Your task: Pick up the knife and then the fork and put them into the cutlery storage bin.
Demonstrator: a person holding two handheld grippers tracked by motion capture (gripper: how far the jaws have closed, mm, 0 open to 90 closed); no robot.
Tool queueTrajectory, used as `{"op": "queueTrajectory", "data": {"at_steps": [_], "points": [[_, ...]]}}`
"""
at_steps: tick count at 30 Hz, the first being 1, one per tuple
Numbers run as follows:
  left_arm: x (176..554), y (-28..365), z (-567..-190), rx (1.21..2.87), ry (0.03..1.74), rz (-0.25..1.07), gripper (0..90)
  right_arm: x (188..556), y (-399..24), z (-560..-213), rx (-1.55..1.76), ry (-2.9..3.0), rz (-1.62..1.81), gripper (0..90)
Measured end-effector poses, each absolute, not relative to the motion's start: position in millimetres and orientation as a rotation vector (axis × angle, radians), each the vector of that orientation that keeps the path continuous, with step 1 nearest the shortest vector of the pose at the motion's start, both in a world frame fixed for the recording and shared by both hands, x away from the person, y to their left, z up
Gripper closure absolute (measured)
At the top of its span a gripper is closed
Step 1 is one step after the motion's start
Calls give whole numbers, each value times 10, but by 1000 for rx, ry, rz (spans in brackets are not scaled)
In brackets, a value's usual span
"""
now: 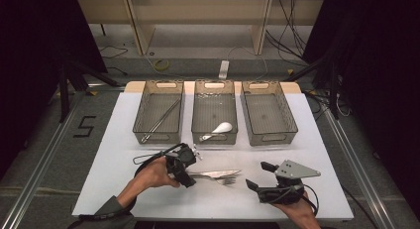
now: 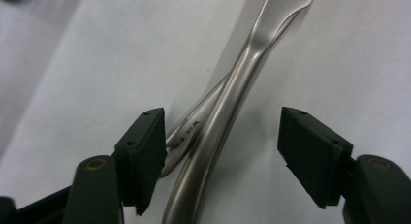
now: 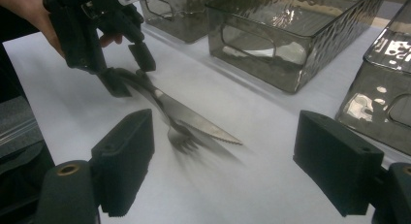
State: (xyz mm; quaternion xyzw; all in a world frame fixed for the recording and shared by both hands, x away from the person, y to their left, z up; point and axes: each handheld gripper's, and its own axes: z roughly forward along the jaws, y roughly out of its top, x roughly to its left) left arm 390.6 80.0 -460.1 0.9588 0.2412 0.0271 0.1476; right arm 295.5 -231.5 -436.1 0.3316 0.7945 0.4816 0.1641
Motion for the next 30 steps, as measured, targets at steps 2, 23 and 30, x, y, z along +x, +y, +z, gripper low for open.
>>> {"op": "queueTrajectory", "data": {"at_steps": [2,23,30], "points": [[3915,800,-4610,2748,704,76,367,2954,-2316,-4365,940,2274,1364,230],[3843,756,-4580,2792,603,139,607,2949,-2301,-4364,941,2276,1349,230],[3816,722,-4590,2828,571,130,687,2948,-2295,-4363,939,2278,1347,230]]}}
